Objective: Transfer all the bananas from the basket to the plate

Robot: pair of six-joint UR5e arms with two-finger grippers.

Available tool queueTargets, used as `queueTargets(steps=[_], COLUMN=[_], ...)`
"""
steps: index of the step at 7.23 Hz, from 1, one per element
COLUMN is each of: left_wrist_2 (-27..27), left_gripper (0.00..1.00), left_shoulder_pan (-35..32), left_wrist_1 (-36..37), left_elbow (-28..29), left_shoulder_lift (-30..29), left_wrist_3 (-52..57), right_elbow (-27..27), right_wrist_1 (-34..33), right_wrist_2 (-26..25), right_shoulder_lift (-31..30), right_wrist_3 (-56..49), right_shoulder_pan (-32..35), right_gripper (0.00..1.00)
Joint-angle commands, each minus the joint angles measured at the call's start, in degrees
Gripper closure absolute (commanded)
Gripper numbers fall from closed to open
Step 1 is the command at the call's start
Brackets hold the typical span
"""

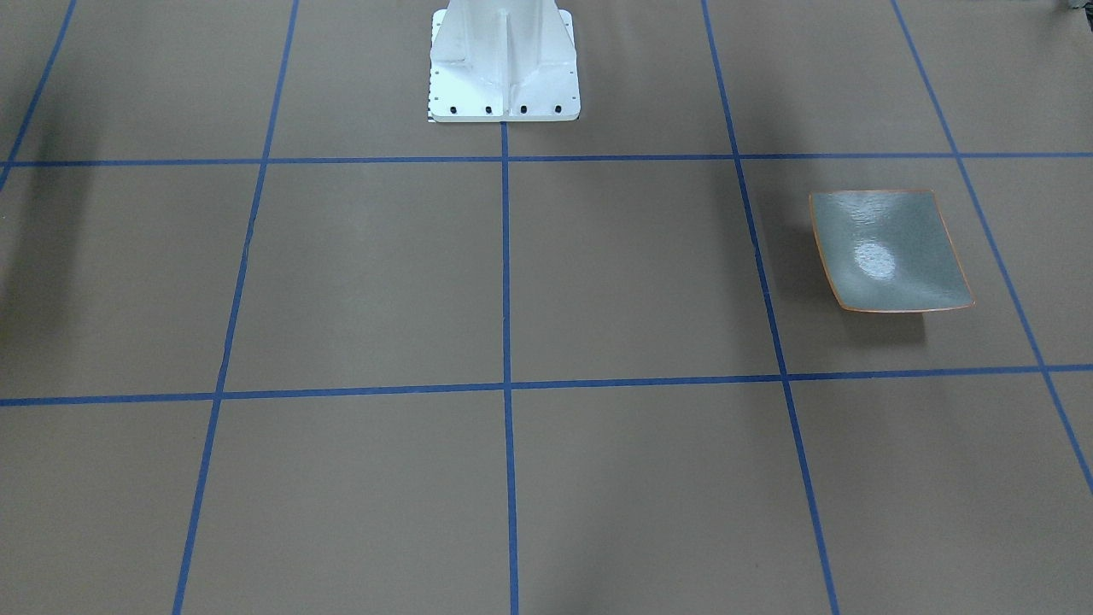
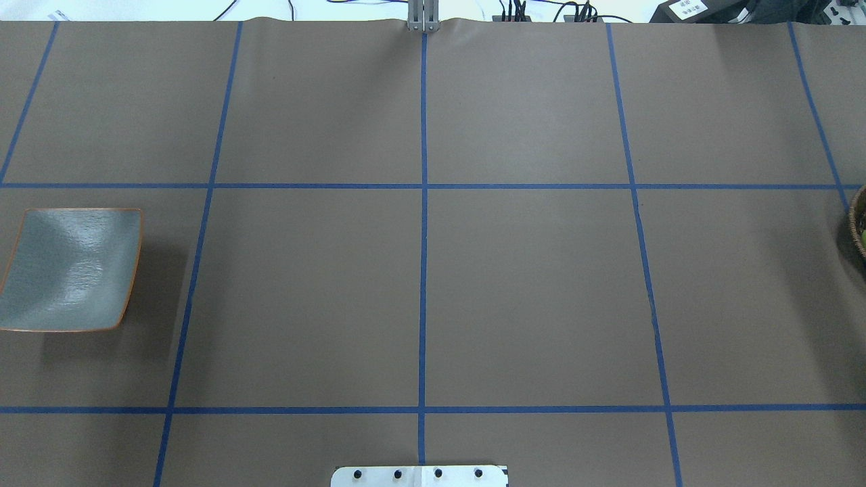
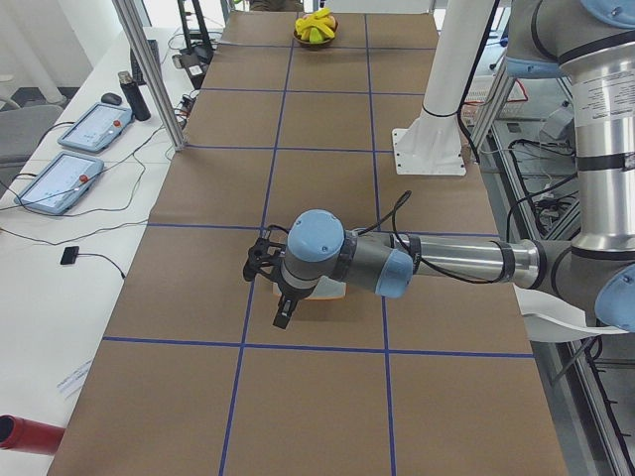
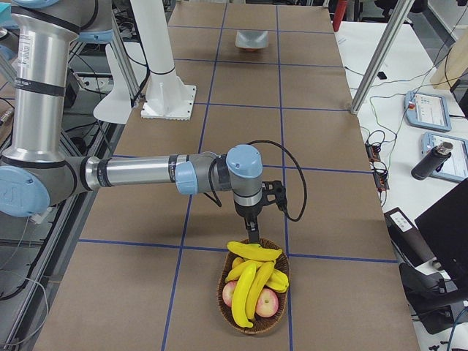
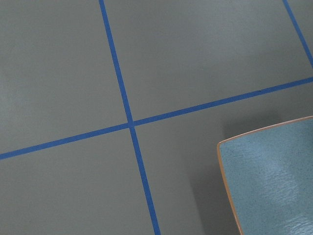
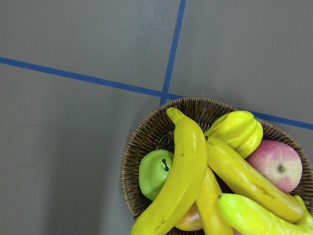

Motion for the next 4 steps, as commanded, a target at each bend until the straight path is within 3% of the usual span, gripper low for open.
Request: queueTargets(steps=[1,4], left_wrist_2=[0.0,0.0], left_gripper=[0.0,0.0], left_shoulder_pan=[-0.07,-0.07], left_wrist_1=[-0.7,-2.64], left_elbow=[-0.06,-0.14], left_shoulder_lift=[0.16,1.38], left_wrist_3=[0.08,0.08], right_elbow=[-3.59,-5.28], right_wrist_1=[16.33,23.95], right_wrist_2=[-1.62,-4.52], right_shoulder_lift=[-3.8,-6.88], right_wrist_3=[15.45,27.33], right_shoulder_pan=[-4.97,-8.49], right_gripper=[0.01,0.05])
